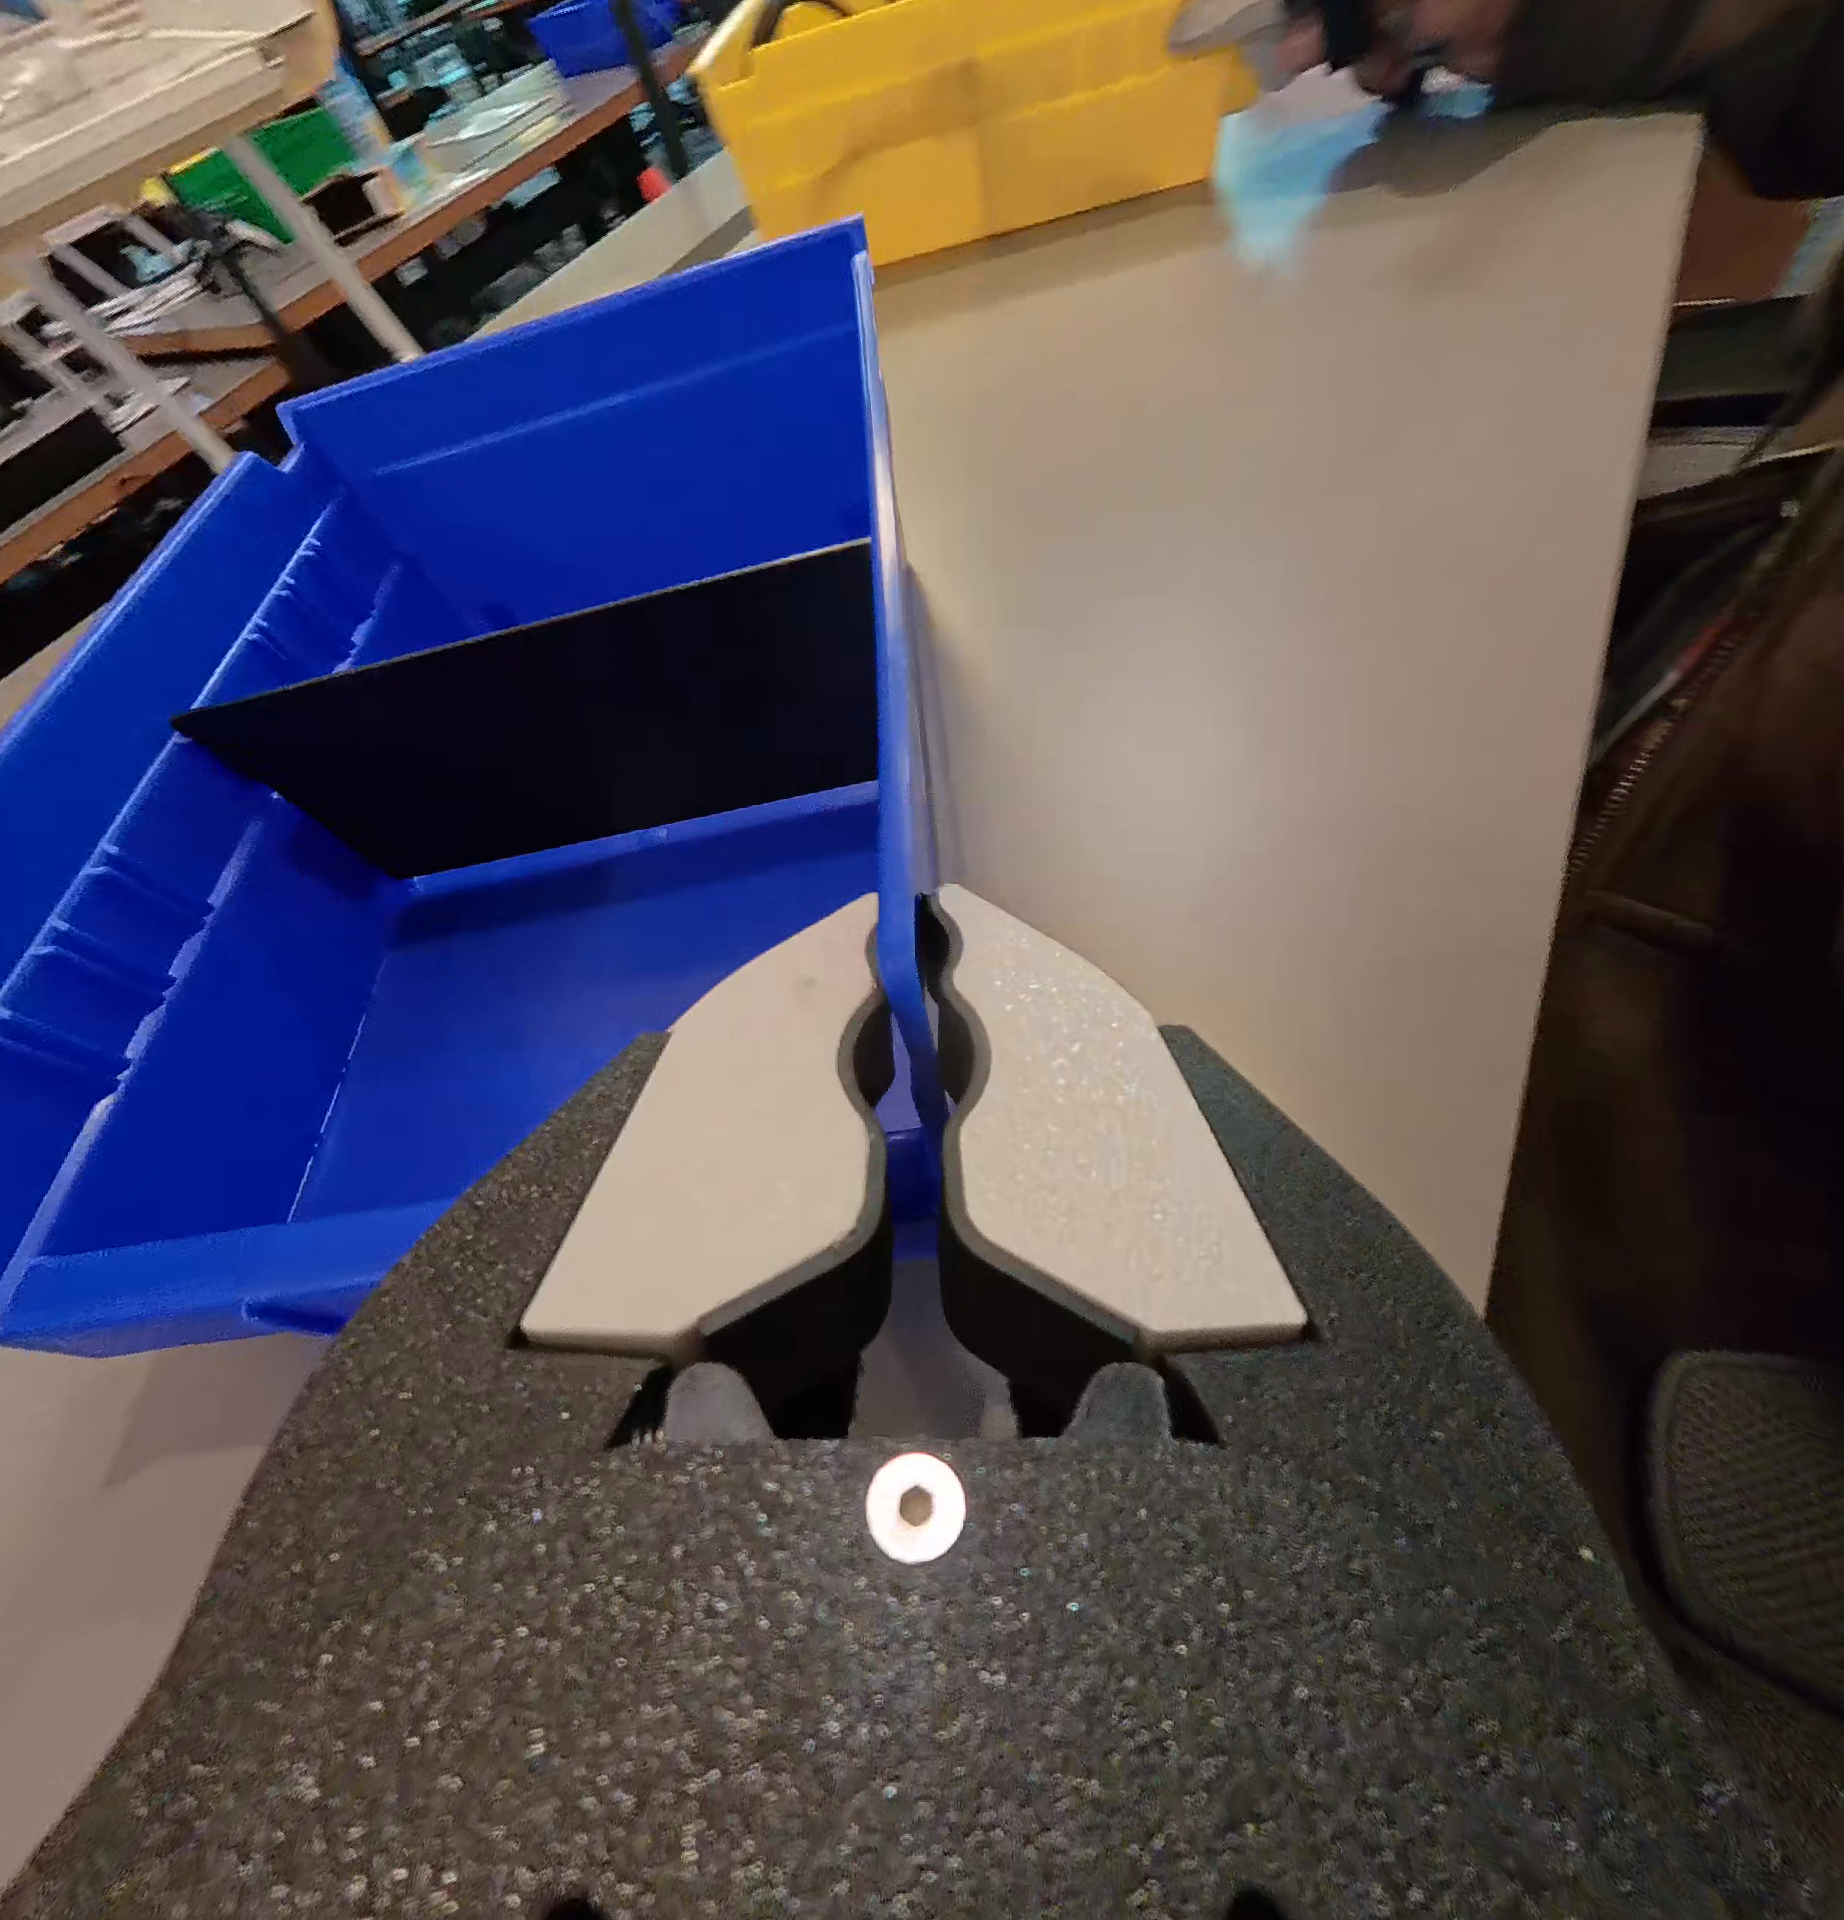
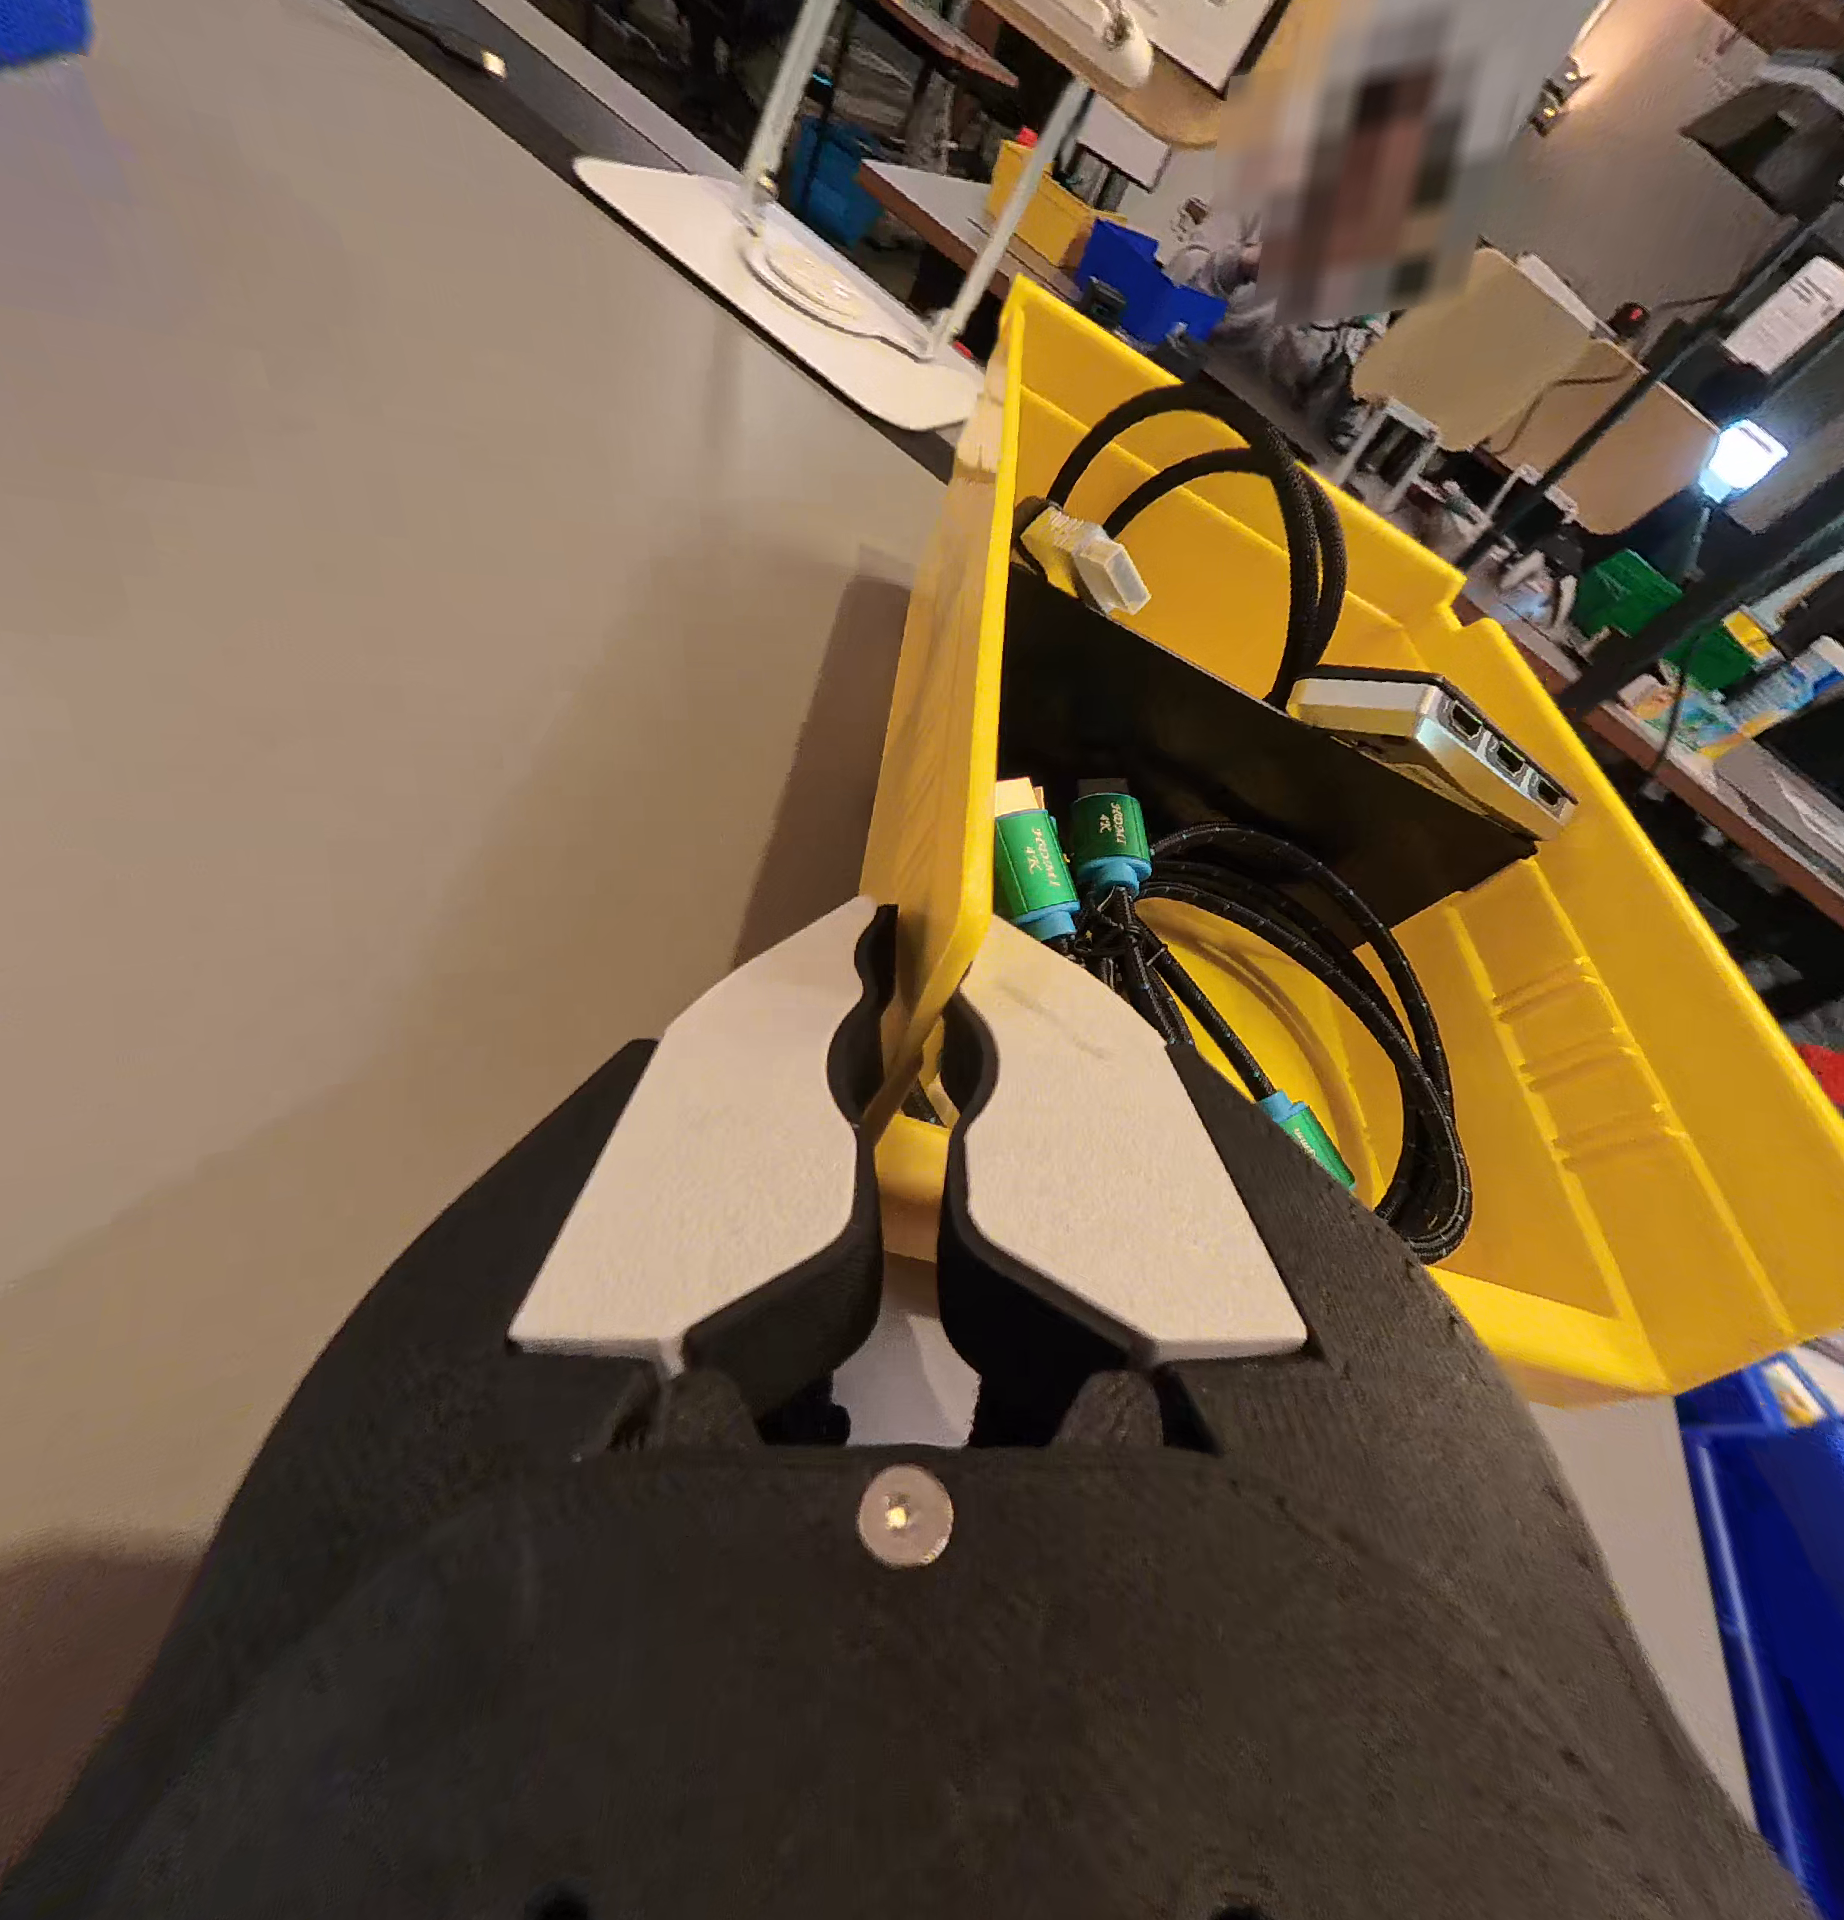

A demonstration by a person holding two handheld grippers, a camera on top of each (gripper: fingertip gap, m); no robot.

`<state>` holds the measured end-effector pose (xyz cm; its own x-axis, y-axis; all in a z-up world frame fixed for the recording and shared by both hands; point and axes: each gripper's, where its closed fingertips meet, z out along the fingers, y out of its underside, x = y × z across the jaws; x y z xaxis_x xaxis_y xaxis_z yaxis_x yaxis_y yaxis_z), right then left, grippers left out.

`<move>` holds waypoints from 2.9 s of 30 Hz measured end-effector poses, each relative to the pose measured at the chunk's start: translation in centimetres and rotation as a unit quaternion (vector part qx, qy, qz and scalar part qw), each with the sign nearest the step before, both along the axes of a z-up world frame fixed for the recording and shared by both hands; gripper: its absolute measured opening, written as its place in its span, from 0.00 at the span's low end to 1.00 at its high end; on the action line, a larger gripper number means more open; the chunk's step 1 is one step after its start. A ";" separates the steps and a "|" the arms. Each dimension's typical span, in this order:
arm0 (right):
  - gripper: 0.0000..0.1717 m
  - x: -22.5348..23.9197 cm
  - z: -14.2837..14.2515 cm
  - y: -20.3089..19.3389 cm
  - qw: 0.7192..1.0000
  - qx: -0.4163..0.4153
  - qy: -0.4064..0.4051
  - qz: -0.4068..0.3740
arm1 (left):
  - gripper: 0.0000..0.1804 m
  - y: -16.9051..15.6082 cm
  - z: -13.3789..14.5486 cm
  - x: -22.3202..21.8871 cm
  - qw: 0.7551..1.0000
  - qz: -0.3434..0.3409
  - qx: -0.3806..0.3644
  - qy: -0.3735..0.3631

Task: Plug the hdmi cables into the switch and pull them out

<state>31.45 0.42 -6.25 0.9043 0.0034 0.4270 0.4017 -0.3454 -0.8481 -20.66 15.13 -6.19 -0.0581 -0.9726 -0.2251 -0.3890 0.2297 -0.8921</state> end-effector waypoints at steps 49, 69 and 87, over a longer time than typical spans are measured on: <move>0.14 -8.1 8.2 9.6 0.969 0.060 0.068 0.231 | 0.16 -9.9 9.8 5.4 0.952 -0.199 -0.109 -0.206; 0.51 -20.1 2.1 -4.2 0.901 -0.307 0.294 0.091 | 0.40 13.1 1.6 23.0 0.916 0.104 -0.351 0.162; 0.14 -10.7 0.7 -3.8 0.879 -0.437 0.169 0.086 | 0.11 16.2 1.0 19.9 0.907 0.085 -0.327 0.252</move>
